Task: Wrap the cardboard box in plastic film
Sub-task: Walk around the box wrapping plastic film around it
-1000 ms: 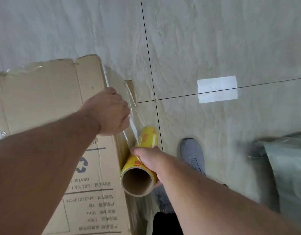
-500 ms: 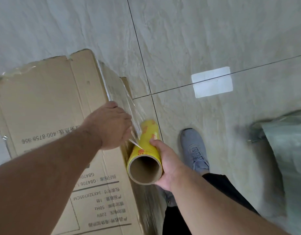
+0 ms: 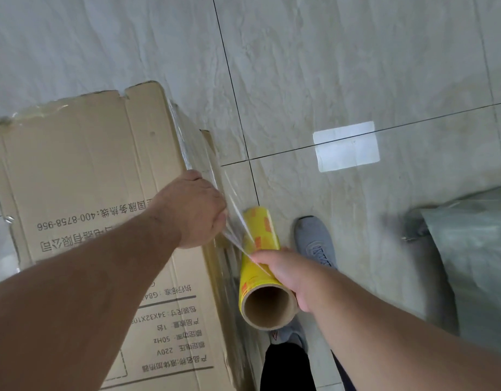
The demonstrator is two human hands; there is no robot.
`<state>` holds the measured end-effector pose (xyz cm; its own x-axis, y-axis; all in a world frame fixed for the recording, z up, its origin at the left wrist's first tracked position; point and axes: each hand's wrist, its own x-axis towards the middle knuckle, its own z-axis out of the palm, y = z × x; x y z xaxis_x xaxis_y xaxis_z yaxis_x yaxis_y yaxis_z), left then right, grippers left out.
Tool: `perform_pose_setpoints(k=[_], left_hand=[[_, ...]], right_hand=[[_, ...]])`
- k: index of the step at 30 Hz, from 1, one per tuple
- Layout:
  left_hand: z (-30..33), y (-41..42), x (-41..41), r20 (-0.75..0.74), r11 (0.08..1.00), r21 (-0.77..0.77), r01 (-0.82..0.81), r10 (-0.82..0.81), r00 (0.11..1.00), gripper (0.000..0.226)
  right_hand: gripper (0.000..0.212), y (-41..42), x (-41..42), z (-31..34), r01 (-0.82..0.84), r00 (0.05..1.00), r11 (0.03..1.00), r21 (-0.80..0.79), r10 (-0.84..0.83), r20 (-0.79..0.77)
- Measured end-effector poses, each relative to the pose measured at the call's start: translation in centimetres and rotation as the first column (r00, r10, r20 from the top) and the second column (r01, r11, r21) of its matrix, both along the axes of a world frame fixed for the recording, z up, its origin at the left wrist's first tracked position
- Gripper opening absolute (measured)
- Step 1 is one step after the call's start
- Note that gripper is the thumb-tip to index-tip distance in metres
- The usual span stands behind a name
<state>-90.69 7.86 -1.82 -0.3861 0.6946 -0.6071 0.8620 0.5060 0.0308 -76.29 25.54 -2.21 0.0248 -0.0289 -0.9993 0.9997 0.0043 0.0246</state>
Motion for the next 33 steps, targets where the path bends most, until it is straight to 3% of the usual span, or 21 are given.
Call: perform_pose_setpoints(k=[2,3,5,7,9,11,13,15,18,24,29,31,33], left_hand=[[0.0,0.2,0.2,-0.012,0.999,-0.028,0.044,-0.044,0.999,0.068],[0.1,0.2,0.4,0.002,0.996,-0.053,0.074,-0.074,0.997,0.062],[0.2,0.1,1.4,0.07,0.987,-0.095,0.128,-0.122,0.99,0.049],[0.3,-0.2,2.5,0.089,0.984,-0.101,0.145,-0.136,0.987,0.045],[0.3,-0.5,3.3,0.054,0.986,-0.097,0.134,-0.129,0.99,0.049],[0.1,-0.5,3.5,0.02,0.99,-0.085,0.11,-0.108,0.994,0.047],[0.1,-0.3,3.4,0.032,0.994,-0.06,0.088,-0.086,0.996,0.043],[0.0,-0.3,3.5,0.028,0.997,-0.028,0.079,-0.078,0.997,0.04],[0.0,-0.5,3.5,0.013,0.996,-0.024,0.082,-0.081,0.997,0.05],[0.4,0.5,3.9,0.062,0.999,0.034,0.025,-0.027,0.998,0.057],[0.6,1.1,4.1,0.071,0.999,0.036,-0.007,0.005,0.997,0.06],[0.9,1.1,4.1,0.073,0.999,0.021,-0.029,0.027,0.997,0.064],[1.4,1.2,4.2,0.076,1.0,0.015,-0.028,0.026,0.997,0.067]], right_hand=[[0.069,-1.0,-0.5,0.2,-0.157,0.987,0.987,-0.042,0.159,0.04],[0.067,-1.7,-0.7,0.0,-0.229,0.972,0.972,-0.043,0.231,0.045],[0.085,-3.0,-1.1,-0.2,-0.344,0.936,0.937,-0.058,0.347,0.062],[0.091,-3.9,-1.2,-0.7,-0.339,0.937,0.939,-0.057,0.343,0.063],[0.087,-3.7,-0.2,-1.3,-0.19,0.977,0.981,-0.047,0.194,0.093],[0.075,-3.0,1.5,-1.6,0.096,0.986,0.995,-0.035,-0.09,0.137],[0.064,-2.6,3.6,-1.9,0.379,0.911,0.925,-0.029,-0.368,0.187],[0.07,-3.1,5.3,-2.5,0.586,0.79,0.81,-0.028,-0.563,0.244],[0.085,-3.8,5.6,-3.0,0.714,0.683,0.7,-0.028,-0.686,0.252],[0.061,-1.4,5.1,-1.6,0.648,0.743,0.761,-0.021,-0.625,0.239],[0.053,0.2,4.5,-0.6,0.536,0.83,0.844,0.022,-0.532,0.168],[0.068,0.7,4.9,-0.9,0.445,0.887,0.895,0.039,-0.446,0.119],[0.095,1.1,5.7,-1.8,0.225,0.972,0.973,0.043,-0.228,0.06]])
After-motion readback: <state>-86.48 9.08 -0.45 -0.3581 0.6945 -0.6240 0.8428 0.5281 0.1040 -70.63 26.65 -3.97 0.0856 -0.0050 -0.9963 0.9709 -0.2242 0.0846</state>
